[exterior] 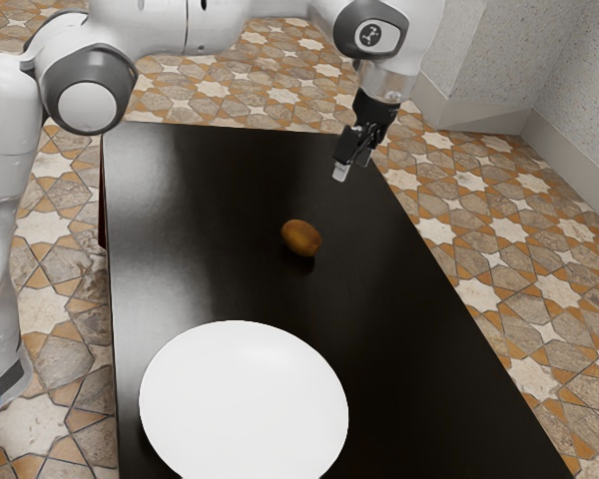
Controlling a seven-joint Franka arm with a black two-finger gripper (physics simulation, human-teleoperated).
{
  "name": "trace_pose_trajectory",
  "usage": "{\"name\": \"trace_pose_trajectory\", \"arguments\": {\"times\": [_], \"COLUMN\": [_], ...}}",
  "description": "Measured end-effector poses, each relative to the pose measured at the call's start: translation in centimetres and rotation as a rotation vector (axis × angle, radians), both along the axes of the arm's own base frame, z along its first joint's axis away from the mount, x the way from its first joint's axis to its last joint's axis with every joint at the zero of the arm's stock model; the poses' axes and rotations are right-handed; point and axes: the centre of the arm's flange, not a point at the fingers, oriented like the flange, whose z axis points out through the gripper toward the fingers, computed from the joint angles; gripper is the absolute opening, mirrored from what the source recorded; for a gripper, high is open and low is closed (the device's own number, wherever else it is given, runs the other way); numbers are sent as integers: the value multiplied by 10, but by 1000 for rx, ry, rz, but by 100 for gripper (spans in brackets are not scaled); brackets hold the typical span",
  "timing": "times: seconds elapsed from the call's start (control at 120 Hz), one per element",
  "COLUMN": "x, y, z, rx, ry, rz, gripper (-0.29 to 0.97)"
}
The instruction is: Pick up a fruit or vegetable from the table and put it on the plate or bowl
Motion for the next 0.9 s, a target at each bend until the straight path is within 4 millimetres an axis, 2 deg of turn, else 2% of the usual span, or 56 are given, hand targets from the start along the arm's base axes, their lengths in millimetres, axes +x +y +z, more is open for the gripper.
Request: {"name": "trace_pose_trajectory", "arguments": {"times": [0.267, 0.375, 0.467, 0.533, 0.592, 0.683, 0.733, 0.833, 0.9], "x": [-2, -12, -16, -22, -45, -72, -89, -100, -101], "y": [-1, -16, -15, 7, 17, 7, -2, -29, -17], "z": [7, 32, 34, 17, 2, -16, -37, -59, -62], "rx": [1, -11, -44, -94, -129, -161, -176, -189, -190], "ry": [-15, -57, -52, -11, 18, 21, 32, 10, -20], "rz": [20, 0, -13, 4, 2, -40, -64, -135, -138], "gripper": [68, 68, 68, 68, 68, 68, 68, 68, 68]}}
